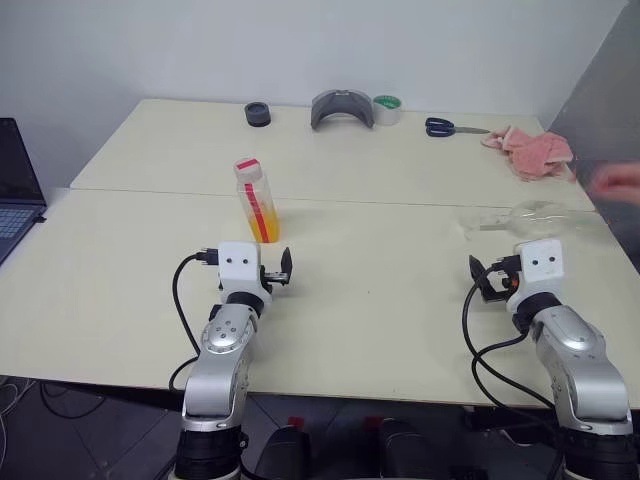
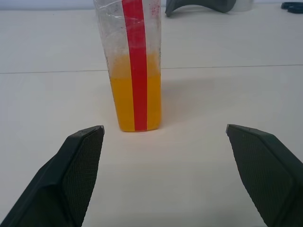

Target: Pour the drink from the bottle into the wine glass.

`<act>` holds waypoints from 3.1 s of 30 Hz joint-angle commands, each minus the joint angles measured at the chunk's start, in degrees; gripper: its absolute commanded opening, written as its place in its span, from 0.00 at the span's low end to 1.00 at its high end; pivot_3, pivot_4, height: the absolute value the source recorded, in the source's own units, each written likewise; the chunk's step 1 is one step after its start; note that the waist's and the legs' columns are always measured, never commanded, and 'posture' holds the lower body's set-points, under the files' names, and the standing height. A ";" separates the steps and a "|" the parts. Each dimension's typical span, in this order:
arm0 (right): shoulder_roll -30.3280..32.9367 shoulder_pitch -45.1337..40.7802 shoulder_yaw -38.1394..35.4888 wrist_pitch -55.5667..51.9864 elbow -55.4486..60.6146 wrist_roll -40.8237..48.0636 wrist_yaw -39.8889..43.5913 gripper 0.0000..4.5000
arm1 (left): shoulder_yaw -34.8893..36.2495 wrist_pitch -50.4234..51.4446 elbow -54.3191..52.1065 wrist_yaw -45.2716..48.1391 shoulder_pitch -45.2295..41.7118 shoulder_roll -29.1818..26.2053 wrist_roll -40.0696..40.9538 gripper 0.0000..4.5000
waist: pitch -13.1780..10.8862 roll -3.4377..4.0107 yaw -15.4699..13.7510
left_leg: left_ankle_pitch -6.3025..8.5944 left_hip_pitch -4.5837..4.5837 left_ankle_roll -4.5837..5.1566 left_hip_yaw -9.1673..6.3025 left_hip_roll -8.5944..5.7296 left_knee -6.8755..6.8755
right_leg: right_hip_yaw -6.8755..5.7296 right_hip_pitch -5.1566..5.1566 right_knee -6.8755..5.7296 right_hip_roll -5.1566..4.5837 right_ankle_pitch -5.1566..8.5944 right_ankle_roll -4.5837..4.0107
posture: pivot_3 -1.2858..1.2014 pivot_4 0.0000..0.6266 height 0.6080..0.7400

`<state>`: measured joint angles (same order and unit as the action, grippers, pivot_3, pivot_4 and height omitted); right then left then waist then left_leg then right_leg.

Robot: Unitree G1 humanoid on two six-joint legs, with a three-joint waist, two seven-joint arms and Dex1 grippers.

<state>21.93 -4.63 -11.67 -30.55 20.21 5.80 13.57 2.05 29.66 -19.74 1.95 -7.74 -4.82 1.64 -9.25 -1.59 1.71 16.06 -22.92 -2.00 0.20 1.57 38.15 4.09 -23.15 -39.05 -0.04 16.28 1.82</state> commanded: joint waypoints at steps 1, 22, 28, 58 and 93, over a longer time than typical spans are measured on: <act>0.54 -0.73 -0.89 1.47 1.24 0.22 0.00 1.00 | -0.02 -1.80 -3.18 0.54 -0.04 -0.70 -0.03 1.00 | 0.00 0.00 0.00 | 0.00 0.00 0.00 0.00 0.00 0.00 | 0.00 0.00 0.00 0.00 0.00 0.00 | 0.52 0.24 1.00; 0.94 -1.78 -0.10 1.21 1.37 0.37 0.83 1.00 | 0.27 -2.30 -2.42 -0.32 0.50 -0.22 0.21 1.00 | 0.00 0.00 0.00 | 0.00 0.00 0.00 0.00 0.00 0.00 | 0.00 0.00 0.00 0.00 0.00 0.00 | 0.52 0.24 1.00; 1.89 -7.62 1.38 -3.13 5.59 13.72 13.32 1.00 | 1.16 -3.13 0.24 0.21 -1.72 -1.01 0.41 1.00 | -0.01 0.01 0.19 | 0.00 0.01 0.00 0.01 0.01 0.00 | 0.00 0.00 -0.01 0.02 0.00 0.00 | 0.52 0.24 1.00; 4.63 -17.87 4.57 -7.51 4.68 23.24 17.51 1.00 | 3.89 -11.21 14.91 -0.61 -14.78 -2.78 0.30 1.00 | 0.00 -0.01 -0.06 | 0.00 -0.03 0.01 -0.08 -0.01 0.04 | -0.08 0.03 0.01 -0.02 -0.01 -0.01 | 0.52 0.24 1.00; 5.08 -17.59 3.72 -8.75 8.47 24.04 15.41 1.00 | 5.54 -24.91 38.25 1.68 -29.77 -6.26 0.76 1.00 | 0.00 -0.01 -0.06 | 0.00 -0.04 0.01 -0.07 -0.02 0.04 | -0.09 0.00 0.01 -0.03 -0.01 -0.01 | 0.52 0.24 1.00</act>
<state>26.50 -21.75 -6.72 -39.49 25.98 28.45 29.41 7.12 6.80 18.86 3.34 -35.59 -10.31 2.23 -9.26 -1.60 1.64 16.06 -22.97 -1.99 0.14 1.56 38.19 4.00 -23.15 -39.04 -0.08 16.27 1.81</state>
